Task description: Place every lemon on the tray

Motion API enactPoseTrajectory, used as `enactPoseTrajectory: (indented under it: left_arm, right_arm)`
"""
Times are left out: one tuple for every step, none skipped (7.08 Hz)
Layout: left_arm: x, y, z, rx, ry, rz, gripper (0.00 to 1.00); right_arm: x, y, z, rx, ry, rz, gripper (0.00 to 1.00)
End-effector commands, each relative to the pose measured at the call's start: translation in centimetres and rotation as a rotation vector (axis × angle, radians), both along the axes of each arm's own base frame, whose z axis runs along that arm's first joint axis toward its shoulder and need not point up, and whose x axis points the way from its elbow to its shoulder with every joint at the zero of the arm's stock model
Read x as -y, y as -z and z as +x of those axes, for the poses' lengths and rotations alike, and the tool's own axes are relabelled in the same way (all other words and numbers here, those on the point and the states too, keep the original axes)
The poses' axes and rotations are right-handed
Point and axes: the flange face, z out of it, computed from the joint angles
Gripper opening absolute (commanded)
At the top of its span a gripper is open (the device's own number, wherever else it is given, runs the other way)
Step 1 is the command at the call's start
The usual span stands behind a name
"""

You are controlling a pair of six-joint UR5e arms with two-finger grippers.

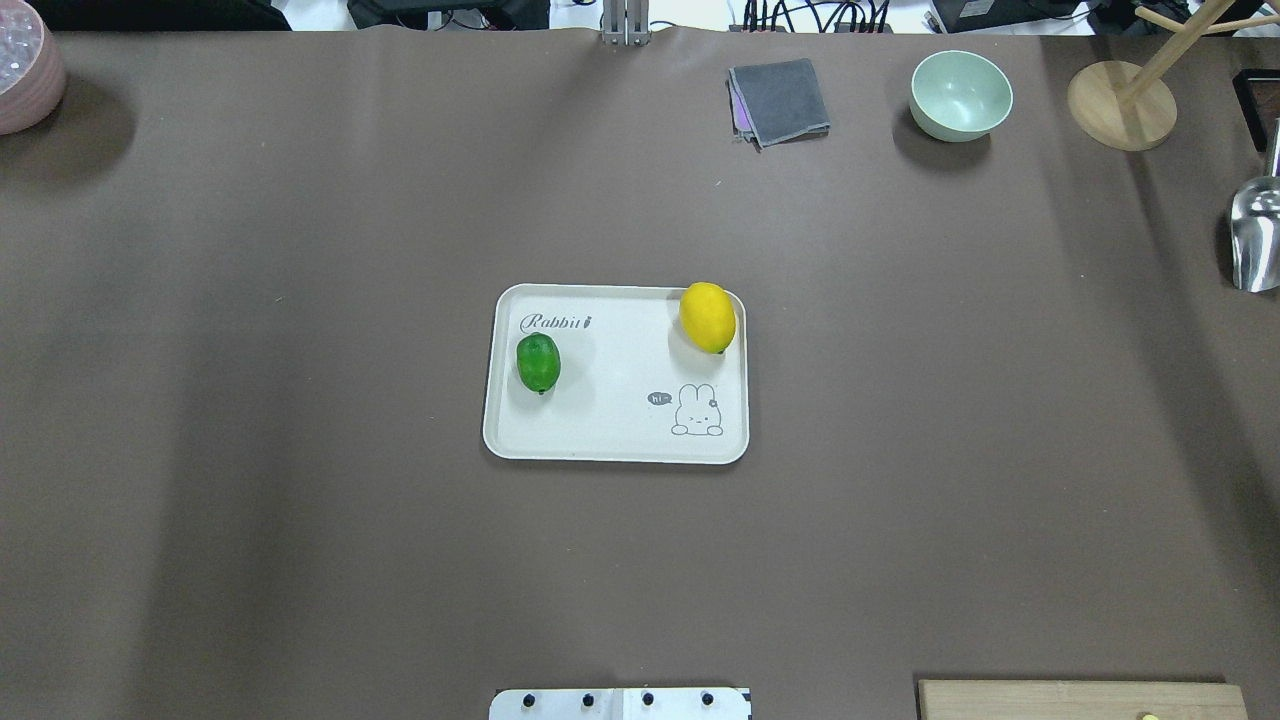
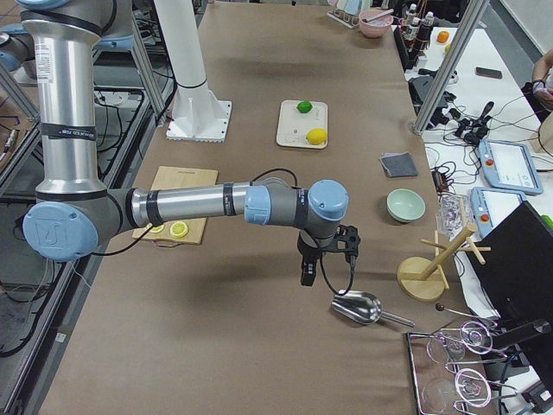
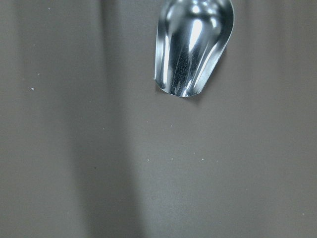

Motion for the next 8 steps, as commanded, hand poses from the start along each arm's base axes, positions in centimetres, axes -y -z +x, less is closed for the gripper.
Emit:
enactPoseTrajectory:
  left_arm:
    - [0.3, 0.0, -2.1, -0.001, 0.035, -0.052, 0.98]
    - [2.6, 2.2, -2.3, -0.007, 0.039, -0.104, 0.98]
    - [5.1, 3.9, -2.6, -0.009, 0.042, -0.146, 0.98]
    - [5.5, 4.3, -2.6, -0.003, 0.088, -0.192, 0.98]
    - [4.9, 3.8, -2.6, -0.002, 0.107, -0.215, 0.98]
    - [4.9, 3.9, -2.5, 0.003, 0.102, -0.205, 0.98]
    - [4.9, 3.9, -2.5, 0.007, 0.101, -0.191, 0.98]
    - [4.9, 3.9, -2.5, 0.007, 0.102, -0.194, 0.98]
  right_arm:
    - [-0.2, -0.8, 1.0, 0.001, -0.016, -0.017, 0.99]
    - [0.1, -0.8, 1.2, 0.004, -0.022, -0.018, 0.99]
    - [-0.3, -1.2, 1.9, 0.005, -0.036, -0.027, 0.99]
    - [-1.2, -1.7, 2.9, 0.018, -0.056, -0.035, 0.99]
    - [-1.3, -1.7, 3.0, 0.017, -0.055, -0.031, 0.99]
    - [-1.4, -2.0, 3.0, 0.017, -0.055, -0.039, 0.99]
    - [-1.4, -2.0, 3.0, 0.015, -0.055, -0.037, 0.99]
    - [-1.5, -2.1, 3.0, 0.012, -0.055, -0.039, 0.99]
